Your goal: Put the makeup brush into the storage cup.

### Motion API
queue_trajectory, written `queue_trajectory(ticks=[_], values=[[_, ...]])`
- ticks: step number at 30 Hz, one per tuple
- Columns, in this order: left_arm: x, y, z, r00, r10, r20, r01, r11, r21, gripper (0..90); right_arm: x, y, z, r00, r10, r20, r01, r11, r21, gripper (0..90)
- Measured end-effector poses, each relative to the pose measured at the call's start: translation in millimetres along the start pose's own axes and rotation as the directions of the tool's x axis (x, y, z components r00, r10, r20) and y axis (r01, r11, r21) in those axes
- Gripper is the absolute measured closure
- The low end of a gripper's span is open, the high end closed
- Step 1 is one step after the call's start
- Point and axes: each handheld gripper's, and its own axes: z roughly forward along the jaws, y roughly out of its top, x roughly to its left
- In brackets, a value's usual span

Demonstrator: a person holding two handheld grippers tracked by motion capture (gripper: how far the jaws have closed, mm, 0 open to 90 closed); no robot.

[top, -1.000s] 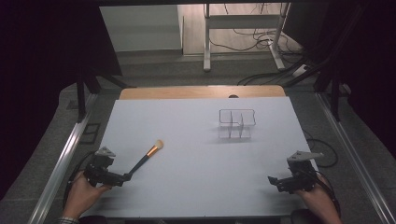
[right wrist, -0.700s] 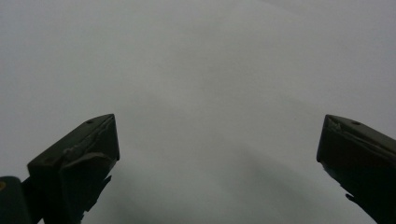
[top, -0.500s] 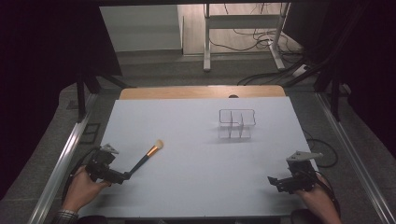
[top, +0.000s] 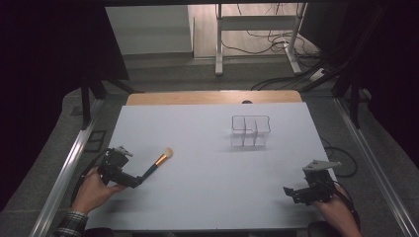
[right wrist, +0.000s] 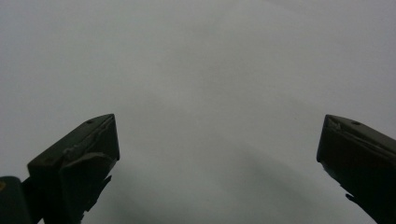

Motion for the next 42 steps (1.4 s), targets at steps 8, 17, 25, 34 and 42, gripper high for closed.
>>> queue_trajectory(ticks=[8,17,25,34,42], values=[[0.6,9.4,5.6,1.0000,0.009,0.001,-0.009,0.9997,0.024,0.0,-0.1,-0.1,0.2,1.0000,0.000,-0.002,0.000,1.000,0.000,0.0],[0.4,18.8,9.1,0.9999,0.015,-0.002,-0.015,0.9989,0.044,0.0,0.0,-0.2,0.4,1.0000,0.000,-0.002,0.000,1.000,0.002,0.0],[-1.1,29.1,13.3,0.9996,0.027,0.000,-0.027,0.9977,0.062,0.0,0.0,-0.3,0.4,1.0000,0.001,-0.003,-0.001,1.000,0.002,0.0],[-2.3,40.9,18.5,0.9989,0.046,-0.001,-0.046,0.9947,0.093,0.0,0.1,-0.4,0.8,1.0000,0.005,-0.003,-0.005,1.000,0.001,0.0],[-7.8,55.8,24.4,0.9973,0.074,0.000,-0.073,0.9898,0.122,0.0,0.0,-0.5,0.8,1.0000,0.004,-0.005,-0.004,1.000,0.003,0.0]])
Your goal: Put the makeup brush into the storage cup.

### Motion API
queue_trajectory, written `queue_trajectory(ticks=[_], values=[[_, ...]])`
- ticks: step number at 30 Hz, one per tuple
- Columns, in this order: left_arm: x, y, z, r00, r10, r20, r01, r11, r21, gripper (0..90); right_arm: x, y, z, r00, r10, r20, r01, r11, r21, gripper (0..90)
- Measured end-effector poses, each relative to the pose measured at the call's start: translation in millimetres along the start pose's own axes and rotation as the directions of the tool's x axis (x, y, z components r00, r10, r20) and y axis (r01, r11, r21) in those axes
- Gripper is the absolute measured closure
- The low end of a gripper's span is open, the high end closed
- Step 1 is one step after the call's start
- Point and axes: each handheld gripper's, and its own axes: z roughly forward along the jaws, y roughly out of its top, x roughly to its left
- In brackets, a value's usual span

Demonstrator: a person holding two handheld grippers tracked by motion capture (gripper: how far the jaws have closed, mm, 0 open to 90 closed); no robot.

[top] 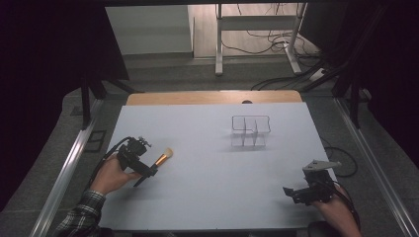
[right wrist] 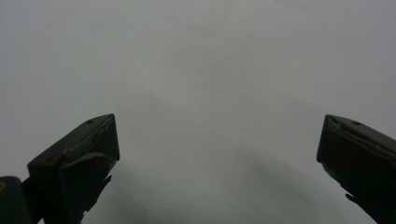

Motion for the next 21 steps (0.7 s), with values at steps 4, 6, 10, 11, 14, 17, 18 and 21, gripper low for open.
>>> queue_trajectory(ticks=[4,6,10,11,14,17,18,21], values=[[-2.8,7.0,2.5,0.9999,0.012,-0.004,-0.012,0.9998,0.013,0.1,0.0,-0.1,0.1,1.0000,0.000,-0.002,0.000,1.000,0.000,0.0],[-3.7,10.6,3.1,0.9998,0.018,-0.006,-0.018,0.9997,0.016,0.1,0.0,-0.1,0.1,1.0000,0.002,-0.003,-0.002,1.000,-0.001,0.0],[-4.6,16.0,5.4,0.9997,0.024,-0.006,-0.024,0.9995,0.020,0.3,0.0,-0.1,0.3,1.0000,0.009,-0.005,-0.009,1.000,-0.008,0.0],[-5.0,16.5,6.5,0.9998,0.019,-0.006,-0.019,0.9997,0.019,0.3,0.0,-0.1,0.3,0.9999,0.009,-0.006,-0.009,1.000,-0.008,0.0],[-4.3,16.9,10.4,0.9998,0.021,-0.005,-0.020,0.9995,0.023,0.4,0.2,-0.2,0.3,0.9999,0.010,-0.006,-0.010,1.000,-0.009,0.0],[-4.0,15.8,14.3,0.9999,0.013,-0.002,-0.013,0.9997,0.021,0.5,0.3,-0.3,0.2,0.9999,0.014,-0.007,-0.014,1.000,-0.006,0.0],[-3.9,15.5,15.5,0.9999,0.011,0.000,-0.011,0.9997,0.020,0.5,0.4,-0.4,0.3,0.9999,0.013,-0.007,-0.013,1.000,-0.005,0.0],[-3.7,14.6,19.3,0.9999,0.010,0.005,-0.010,0.9997,0.021,0.6,0.4,-0.4,0.4,0.9999,0.011,-0.007,-0.011,1.000,-0.003,0.0]])
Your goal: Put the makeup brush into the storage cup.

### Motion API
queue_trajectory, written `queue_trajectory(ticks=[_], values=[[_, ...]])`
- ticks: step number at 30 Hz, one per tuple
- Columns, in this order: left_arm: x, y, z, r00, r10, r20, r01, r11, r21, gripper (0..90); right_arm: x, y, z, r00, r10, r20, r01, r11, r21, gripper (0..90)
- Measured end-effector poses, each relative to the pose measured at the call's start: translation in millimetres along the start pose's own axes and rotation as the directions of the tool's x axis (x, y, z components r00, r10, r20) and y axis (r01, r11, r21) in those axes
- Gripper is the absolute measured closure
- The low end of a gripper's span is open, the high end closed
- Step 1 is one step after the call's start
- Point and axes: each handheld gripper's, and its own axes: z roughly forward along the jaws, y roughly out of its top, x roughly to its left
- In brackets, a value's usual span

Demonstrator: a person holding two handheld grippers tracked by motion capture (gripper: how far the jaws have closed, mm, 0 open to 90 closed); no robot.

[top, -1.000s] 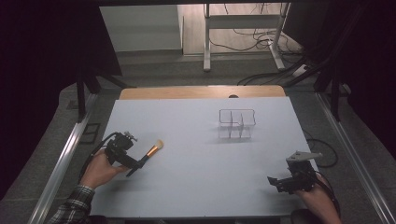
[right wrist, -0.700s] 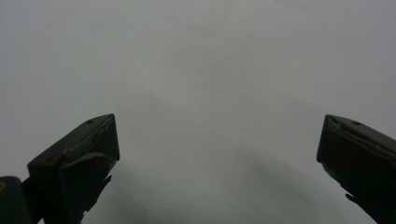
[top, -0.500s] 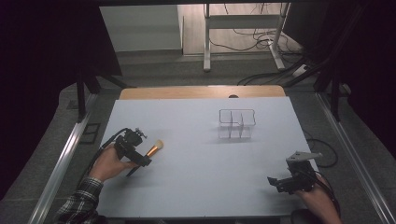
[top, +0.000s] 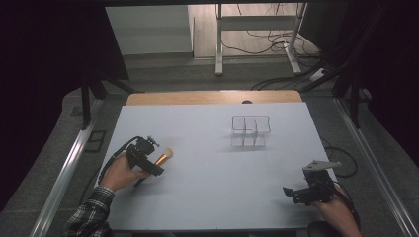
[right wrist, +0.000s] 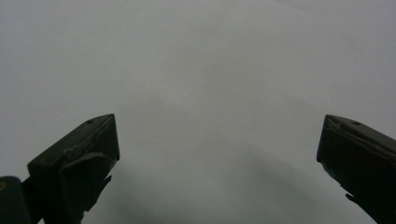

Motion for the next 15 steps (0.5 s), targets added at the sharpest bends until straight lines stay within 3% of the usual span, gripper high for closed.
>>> queue_trajectory(ticks=[15], values=[[-1.3,-5.0,18.4,0.9995,-0.005,0.031,0.005,0.9999,0.017,2.1,0.3,-0.1,0.6,0.9999,-0.012,-0.008,0.012,1.000,0.006,0.0]])
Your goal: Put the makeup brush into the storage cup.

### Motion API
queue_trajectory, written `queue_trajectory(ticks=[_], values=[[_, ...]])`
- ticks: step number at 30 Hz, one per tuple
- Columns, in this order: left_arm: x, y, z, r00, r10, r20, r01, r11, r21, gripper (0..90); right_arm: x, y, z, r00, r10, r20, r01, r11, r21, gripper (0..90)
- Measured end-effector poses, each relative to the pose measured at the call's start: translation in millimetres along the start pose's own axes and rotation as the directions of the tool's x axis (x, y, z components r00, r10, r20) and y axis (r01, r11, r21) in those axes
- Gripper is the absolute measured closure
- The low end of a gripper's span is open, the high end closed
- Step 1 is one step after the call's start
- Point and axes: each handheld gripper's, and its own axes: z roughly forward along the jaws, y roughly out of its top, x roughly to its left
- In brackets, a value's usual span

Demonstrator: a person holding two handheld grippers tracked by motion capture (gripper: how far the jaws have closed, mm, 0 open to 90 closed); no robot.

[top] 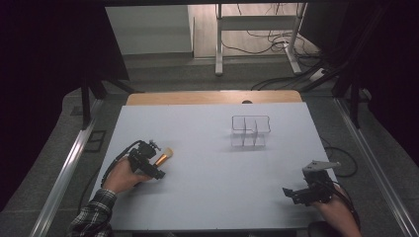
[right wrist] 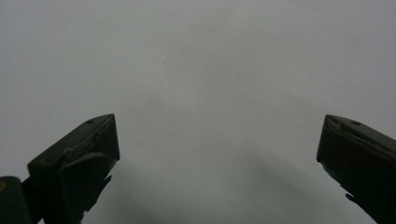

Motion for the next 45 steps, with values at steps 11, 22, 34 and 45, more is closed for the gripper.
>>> queue_trajectory(ticks=[11,22,34,45], values=[[-0.5,-3.0,-6.2,0.9994,0.028,-0.020,-0.028,0.9996,0.001,29.7,0.7,-0.4,0.6,0.9999,-0.012,-0.005,0.012,1.000,0.009,0.0],[3.3,-7.1,-13.3,0.9989,0.039,-0.026,-0.039,0.9992,-0.010,74.0,1.3,-0.5,1.0,0.9999,-0.014,-0.004,0.014,1.000,0.016,0.0],[3.7,-11.4,-17.0,0.9994,0.020,-0.026,-0.022,0.9976,-0.066,74.2,1.3,-0.9,1.5,0.9998,-0.017,-0.004,0.017,1.000,0.021,0.0],[-1.9,-14.6,-32.7,0.9995,0.012,-0.028,-0.016,0.9854,-0.169,74.1,1.3,-0.7,1.0,0.9999,-0.014,-0.007,0.014,1.000,0.018,0.0]])
